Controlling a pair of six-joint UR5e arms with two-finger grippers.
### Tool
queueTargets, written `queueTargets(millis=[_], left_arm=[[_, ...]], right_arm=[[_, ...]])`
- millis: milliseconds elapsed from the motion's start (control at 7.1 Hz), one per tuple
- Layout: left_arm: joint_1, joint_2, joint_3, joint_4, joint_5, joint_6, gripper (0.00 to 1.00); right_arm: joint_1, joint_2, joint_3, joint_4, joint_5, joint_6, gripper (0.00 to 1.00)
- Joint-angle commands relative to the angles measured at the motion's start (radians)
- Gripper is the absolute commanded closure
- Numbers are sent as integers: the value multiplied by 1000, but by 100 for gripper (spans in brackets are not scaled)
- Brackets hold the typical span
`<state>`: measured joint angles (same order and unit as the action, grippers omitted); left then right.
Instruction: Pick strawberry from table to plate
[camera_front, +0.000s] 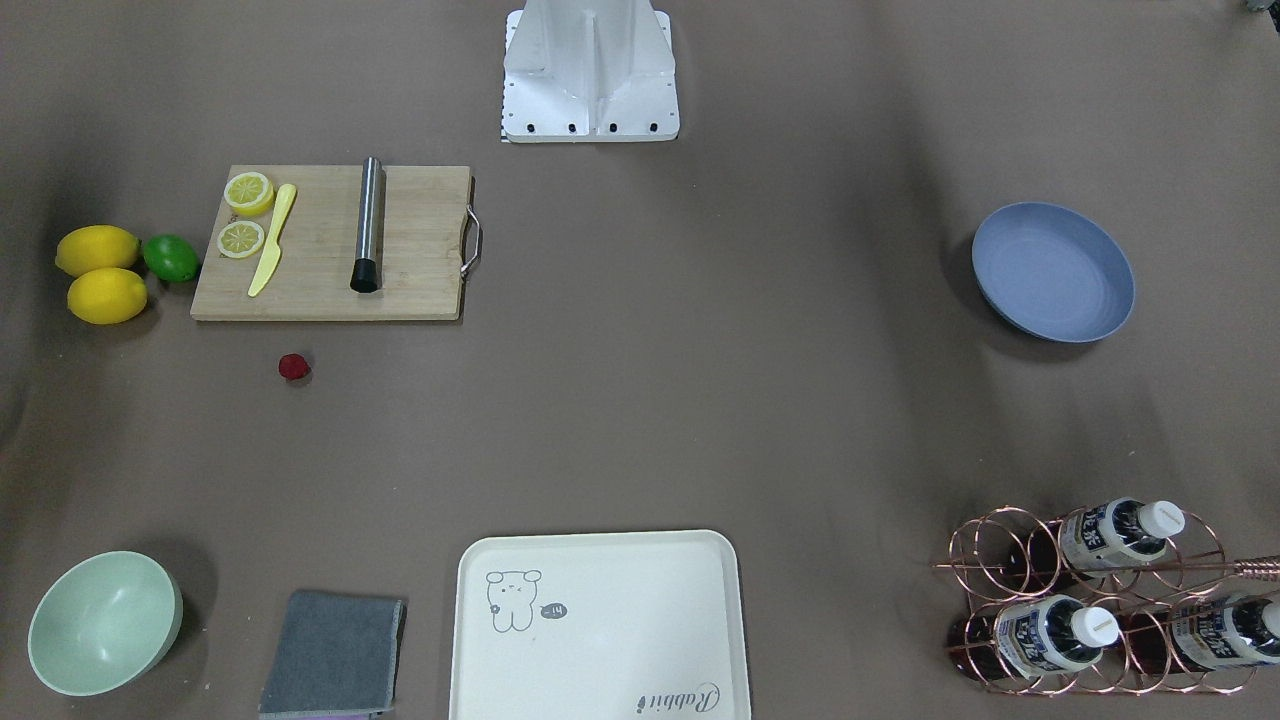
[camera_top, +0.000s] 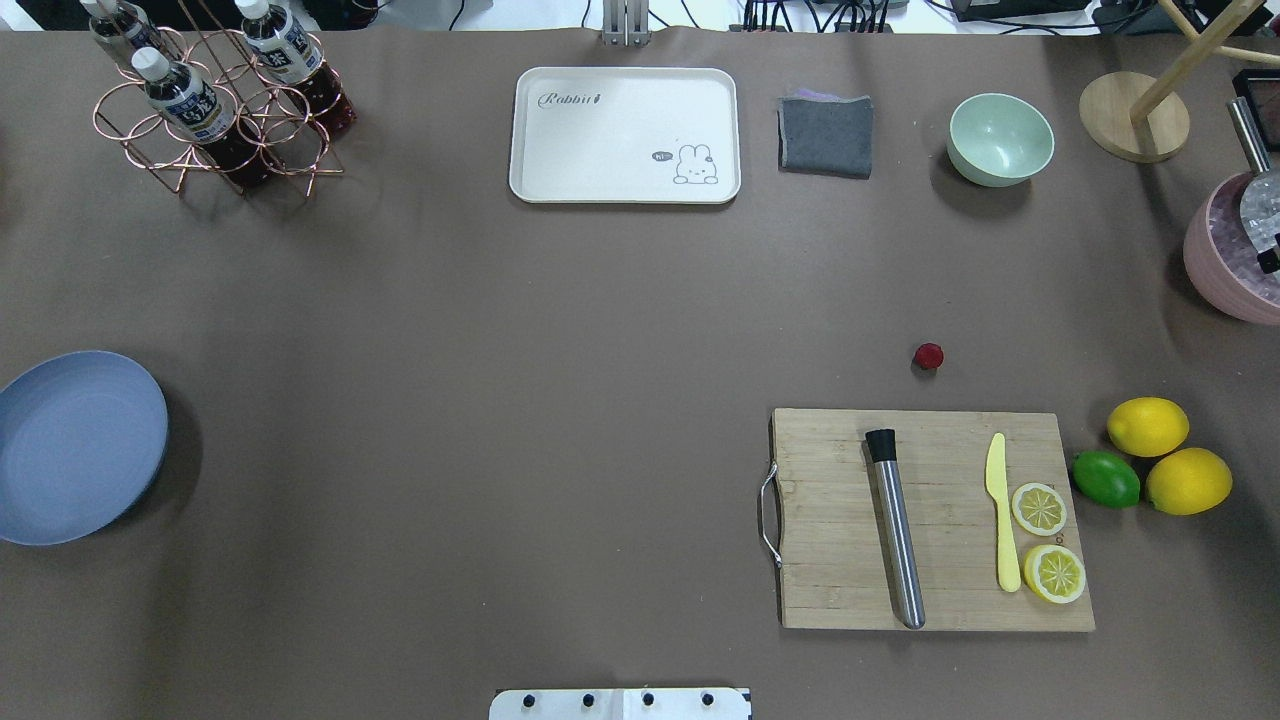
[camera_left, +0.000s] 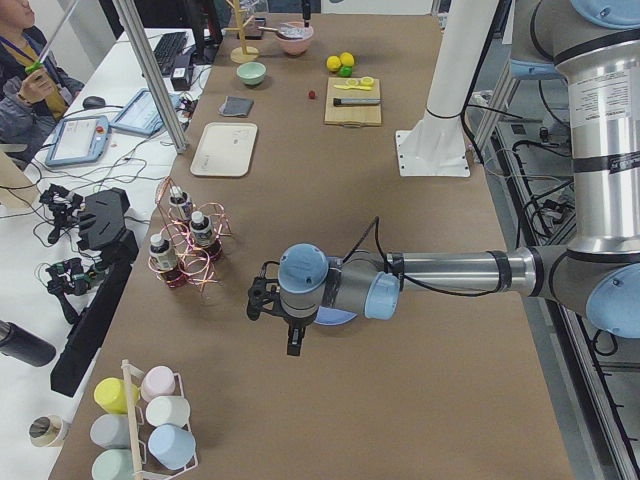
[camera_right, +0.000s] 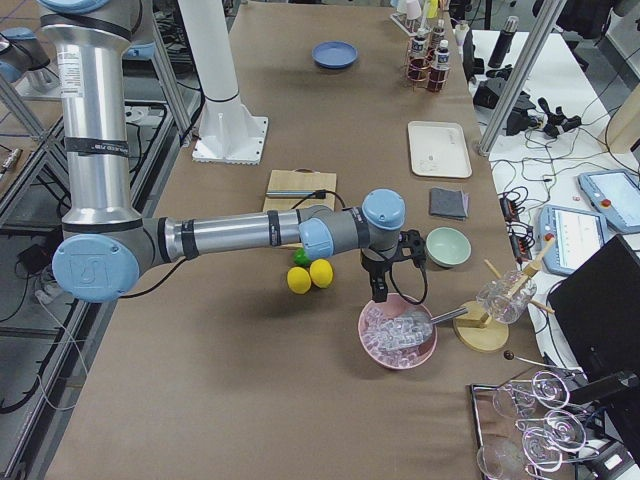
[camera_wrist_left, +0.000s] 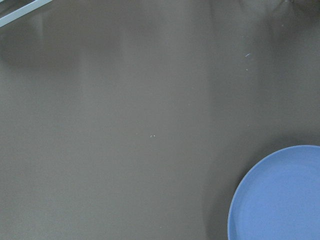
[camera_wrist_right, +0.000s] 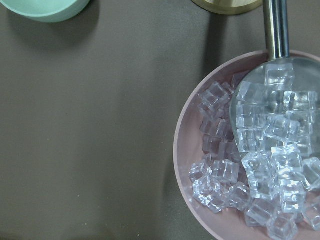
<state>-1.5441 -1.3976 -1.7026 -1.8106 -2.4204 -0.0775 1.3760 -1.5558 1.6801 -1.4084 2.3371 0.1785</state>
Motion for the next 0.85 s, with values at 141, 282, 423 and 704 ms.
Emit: queueTargets(millis=[141, 282, 423, 704], left_arm=[[13, 2, -5, -9, 62, -1, 2], [19, 2, 13, -9, 63, 1, 2], [28, 8, 27, -21, 54, 1, 2], [44, 40, 21, -58, 54, -21, 3]], right_arm=[[0, -16, 0, 2, 1, -1, 0], [0, -21, 1, 3, 1, -2, 0], [0, -21, 1, 3, 7, -1, 0], [-2, -20, 3, 5, 7, -5, 0]])
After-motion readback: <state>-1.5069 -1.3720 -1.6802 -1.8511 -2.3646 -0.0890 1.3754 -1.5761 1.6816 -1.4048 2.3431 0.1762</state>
